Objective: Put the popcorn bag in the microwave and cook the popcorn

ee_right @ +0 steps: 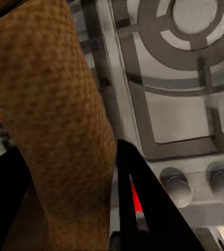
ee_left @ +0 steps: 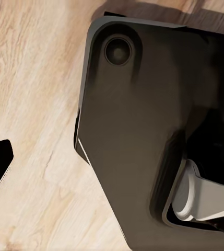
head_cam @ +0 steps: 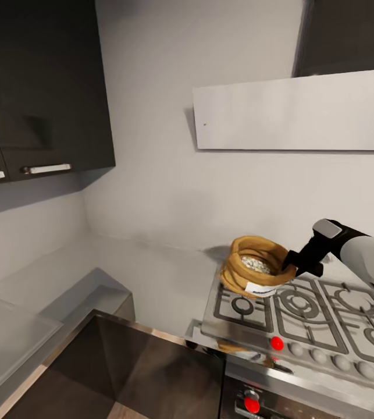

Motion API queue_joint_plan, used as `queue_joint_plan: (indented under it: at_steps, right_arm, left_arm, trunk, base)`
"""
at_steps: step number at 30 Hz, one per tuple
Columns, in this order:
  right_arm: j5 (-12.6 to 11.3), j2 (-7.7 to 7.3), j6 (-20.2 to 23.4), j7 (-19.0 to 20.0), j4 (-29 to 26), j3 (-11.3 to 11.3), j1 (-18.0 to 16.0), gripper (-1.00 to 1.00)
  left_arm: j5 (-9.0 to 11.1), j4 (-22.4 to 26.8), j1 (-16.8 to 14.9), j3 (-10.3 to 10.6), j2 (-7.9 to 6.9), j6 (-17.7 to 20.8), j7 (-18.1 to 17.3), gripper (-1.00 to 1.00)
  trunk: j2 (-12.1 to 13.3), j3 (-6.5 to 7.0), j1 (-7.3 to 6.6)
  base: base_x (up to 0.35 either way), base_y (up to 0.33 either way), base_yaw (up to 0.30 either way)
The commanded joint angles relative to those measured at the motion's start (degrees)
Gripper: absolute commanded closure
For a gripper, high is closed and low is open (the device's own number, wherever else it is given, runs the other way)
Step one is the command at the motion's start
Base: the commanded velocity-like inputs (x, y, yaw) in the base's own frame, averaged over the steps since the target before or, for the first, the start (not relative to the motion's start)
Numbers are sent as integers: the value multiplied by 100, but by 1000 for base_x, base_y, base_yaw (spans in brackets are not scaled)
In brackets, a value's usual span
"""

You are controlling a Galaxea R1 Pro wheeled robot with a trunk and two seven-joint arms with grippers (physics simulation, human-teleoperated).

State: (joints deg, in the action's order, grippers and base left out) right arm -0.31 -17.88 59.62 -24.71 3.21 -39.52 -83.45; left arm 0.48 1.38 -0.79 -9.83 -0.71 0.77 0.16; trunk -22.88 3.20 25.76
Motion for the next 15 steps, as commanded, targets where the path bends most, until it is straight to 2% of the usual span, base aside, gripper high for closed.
queue_joint_plan:
  at_steps: [1, 4, 7, 11, 12, 13, 15]
  right_arm:
    - [-21, -4, -21, -263, 13, -68, -5, 100]
    - [-21, -5, -55, -813, 13, -141, -5, 100]
    - [-21, -5, -74, -1043, 11, -343, -5, 100]
    - [-26, -5, -101, -1795, 6, -511, -5, 100]
    - [-26, -5, -144, -1893, 5, -618, -5, 100]
    - [-25, -5, -278, -2046, 5, -832, -5, 100]
    - [-25, -5, -592, -2589, 1, -1248, -5, 100]
  left_arm:
    - [5, 2, -3, -28, 0, 9, 2, -100]
    - [5, 2, -6, -28, 0, 11, 3, -100]
    - [5, 2, -1, -26, 0, 9, 3, -100]
    - [5, 2, -3, -28, 0, 5, 2, -100]
    - [5, 2, -4, -28, 0, 5, 2, -100]
    - [5, 2, -2, -26, 0, 8, 2, -100]
    - [5, 2, -5, -26, 0, 8, 2, -100]
  trunk:
    - [-4, -3, 2]
    - [-4, -3, 2]
    - [-4, -3, 2]
    - [-4, -3, 2]
    - [-4, -3, 2]
    - [-4, -3, 2]
    - [-4, -3, 2]
  base:
    - [0, 0, -299]
    - [0, 0, -299]
    - [0, 0, -299]
    - [0, 0, -299]
    - [0, 0, -299]
    - [0, 0, -299]
    - [0, 0, -299]
